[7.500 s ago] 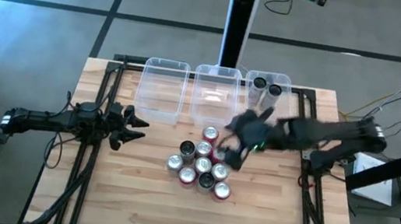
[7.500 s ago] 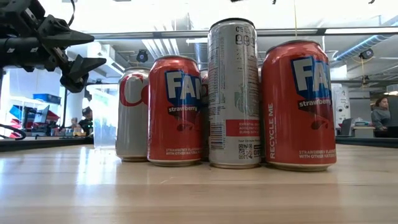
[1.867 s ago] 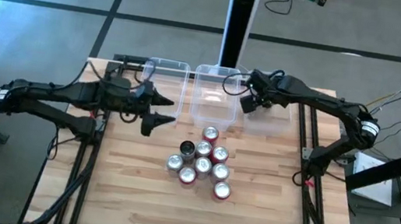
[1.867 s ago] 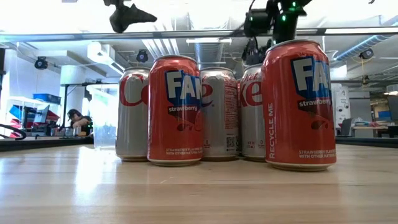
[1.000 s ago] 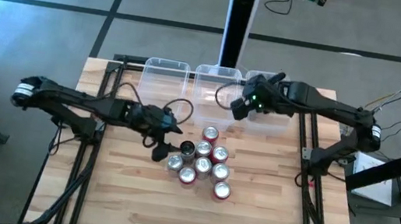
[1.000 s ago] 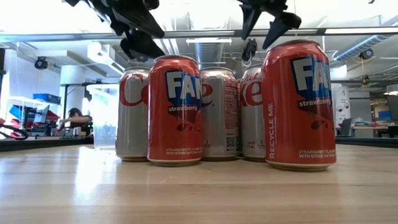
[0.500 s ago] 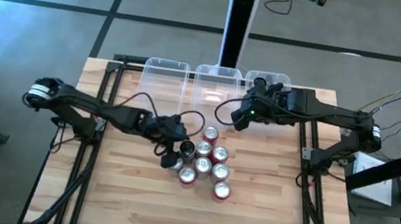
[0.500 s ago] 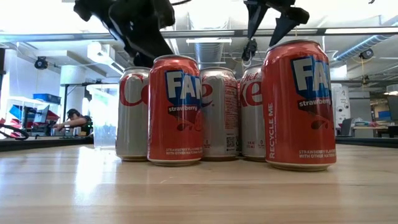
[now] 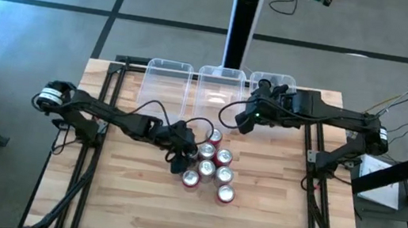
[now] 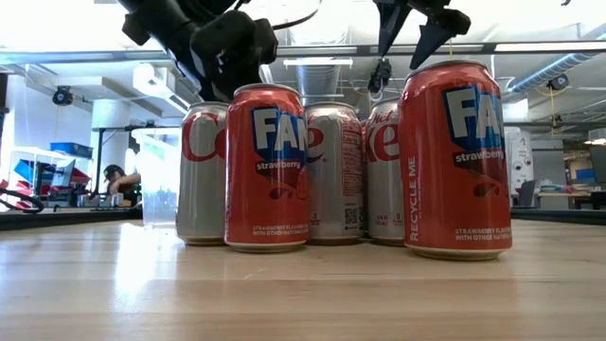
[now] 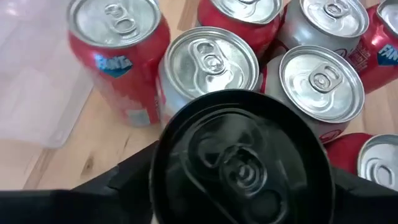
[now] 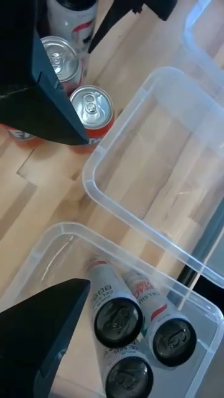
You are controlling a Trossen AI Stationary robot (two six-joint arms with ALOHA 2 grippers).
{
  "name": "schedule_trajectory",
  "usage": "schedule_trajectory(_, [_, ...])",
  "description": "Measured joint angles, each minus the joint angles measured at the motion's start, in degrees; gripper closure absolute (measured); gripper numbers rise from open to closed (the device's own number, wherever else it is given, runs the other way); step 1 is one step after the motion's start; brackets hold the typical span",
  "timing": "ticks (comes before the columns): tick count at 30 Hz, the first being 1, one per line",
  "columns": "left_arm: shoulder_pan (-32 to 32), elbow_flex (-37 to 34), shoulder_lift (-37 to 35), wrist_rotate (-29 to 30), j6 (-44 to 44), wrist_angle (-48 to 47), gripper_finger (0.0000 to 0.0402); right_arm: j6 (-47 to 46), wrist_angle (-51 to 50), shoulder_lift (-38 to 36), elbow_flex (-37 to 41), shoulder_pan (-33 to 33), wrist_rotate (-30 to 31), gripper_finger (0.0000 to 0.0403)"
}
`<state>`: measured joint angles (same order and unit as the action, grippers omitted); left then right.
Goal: Sort soda cans
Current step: Put the white-pink soda can into the right white bin
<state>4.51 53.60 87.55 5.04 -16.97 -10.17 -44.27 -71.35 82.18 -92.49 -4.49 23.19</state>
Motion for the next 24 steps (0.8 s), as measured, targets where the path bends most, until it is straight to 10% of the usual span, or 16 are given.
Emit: schedule_trajectory(24, [-0.4,34.8,-7.0,5.1,8.8,-22.1,0.0170,35.7,34.6,-0.7,0.0,11.8,-5.9,0.0039])
